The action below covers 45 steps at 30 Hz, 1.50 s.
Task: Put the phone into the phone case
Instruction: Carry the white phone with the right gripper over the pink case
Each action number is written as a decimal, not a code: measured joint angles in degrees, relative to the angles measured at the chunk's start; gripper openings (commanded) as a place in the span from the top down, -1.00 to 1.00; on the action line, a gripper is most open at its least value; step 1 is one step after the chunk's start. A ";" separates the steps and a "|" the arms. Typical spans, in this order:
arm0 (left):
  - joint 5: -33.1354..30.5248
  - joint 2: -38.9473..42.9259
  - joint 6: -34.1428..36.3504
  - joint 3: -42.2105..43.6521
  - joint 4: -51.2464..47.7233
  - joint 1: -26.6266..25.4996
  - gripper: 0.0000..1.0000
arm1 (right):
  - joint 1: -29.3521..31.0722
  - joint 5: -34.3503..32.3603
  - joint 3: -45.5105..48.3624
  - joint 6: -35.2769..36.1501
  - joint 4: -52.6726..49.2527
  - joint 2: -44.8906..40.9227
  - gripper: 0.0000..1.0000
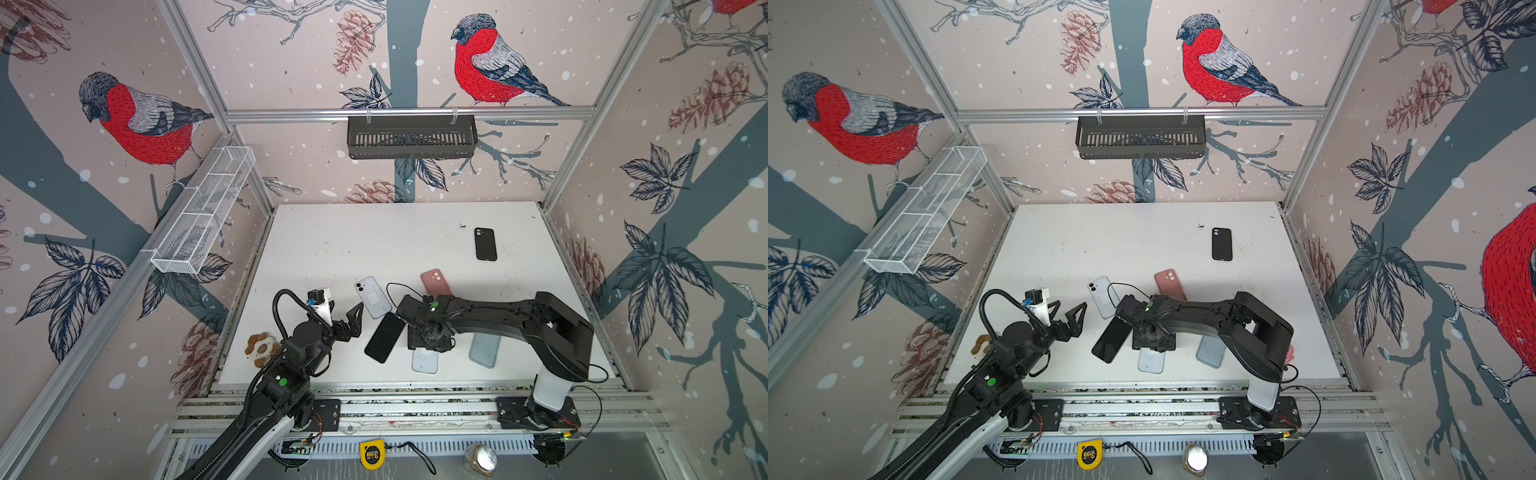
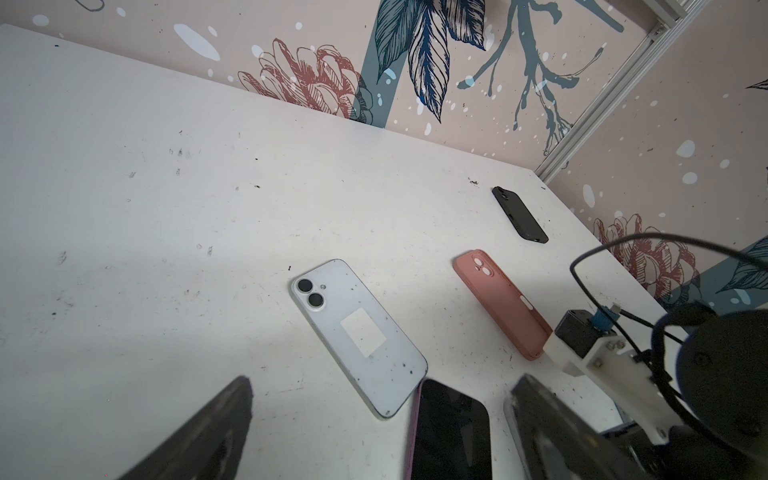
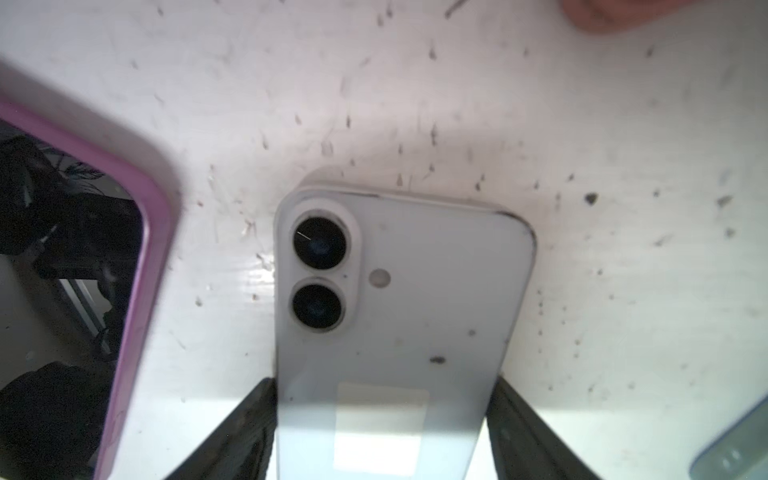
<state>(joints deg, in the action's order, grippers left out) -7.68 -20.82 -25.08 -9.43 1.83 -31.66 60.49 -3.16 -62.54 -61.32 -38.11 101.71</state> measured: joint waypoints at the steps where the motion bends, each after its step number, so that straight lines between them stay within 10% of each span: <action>1: 0.00 -0.02 0.00 0.02 0.00 0.00 -0.95 | -0.90 0.13 0.00 1.49 0.22 -0.94 -0.38; 16: 0.42 -1.01 0.02 0.09 0.09 0.00 -0.95 | -21.55 -4.66 -10.86 32.89 1.70 -1.18 -0.30; 19: 1.49 -1.01 0.07 0.13 0.13 0.00 -0.95 | -23.43 -5.60 -13.20 36.20 1.68 1.97 -0.55; 25: 1.62 -0.94 0.31 0.33 0.15 -0.02 -0.95 | -16.57 -2.86 -13.03 41.42 3.32 0.59 -0.99; 45: 1.51 -1.16 0.28 0.33 0.17 -0.02 -0.95 | -12.92 4.04 -24.90 49.13 3.63 18.71 -1.00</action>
<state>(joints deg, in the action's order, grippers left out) -6.17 -21.98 -24.80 -9.10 2.00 -31.68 47.57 0.89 -87.44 -12.19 -34.48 120.42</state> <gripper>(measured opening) 0.976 0.996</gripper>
